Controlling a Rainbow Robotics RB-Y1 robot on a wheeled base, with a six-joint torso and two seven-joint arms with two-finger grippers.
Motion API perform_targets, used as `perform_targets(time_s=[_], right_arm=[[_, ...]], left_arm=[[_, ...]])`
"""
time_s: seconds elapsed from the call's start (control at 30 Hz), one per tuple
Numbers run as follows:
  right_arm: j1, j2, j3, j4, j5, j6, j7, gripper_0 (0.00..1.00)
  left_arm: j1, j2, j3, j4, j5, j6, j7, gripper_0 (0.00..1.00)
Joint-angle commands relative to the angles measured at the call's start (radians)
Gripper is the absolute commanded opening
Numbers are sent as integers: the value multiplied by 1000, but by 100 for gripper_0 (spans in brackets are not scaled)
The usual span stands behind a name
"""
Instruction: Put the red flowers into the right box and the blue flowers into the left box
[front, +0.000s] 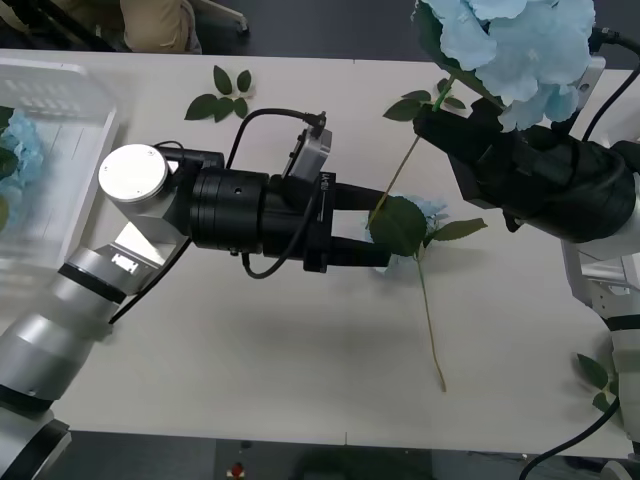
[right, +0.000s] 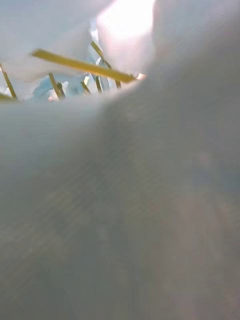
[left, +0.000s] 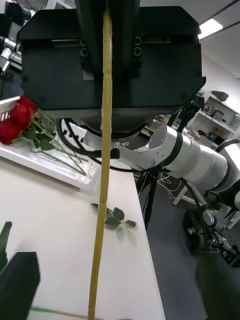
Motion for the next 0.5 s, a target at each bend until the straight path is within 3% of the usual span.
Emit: perform_targets(time_s=[0.03,0.5], right_arm=[[-9,-4,0,-33,0,6,-27,0],[-9,-4,5,-33,0,13,-27,0]], left_arm=[[-25,-20,14,-19,-1,-23,26,0],[-23,-49,6,-17,-15,-60,26,0]])
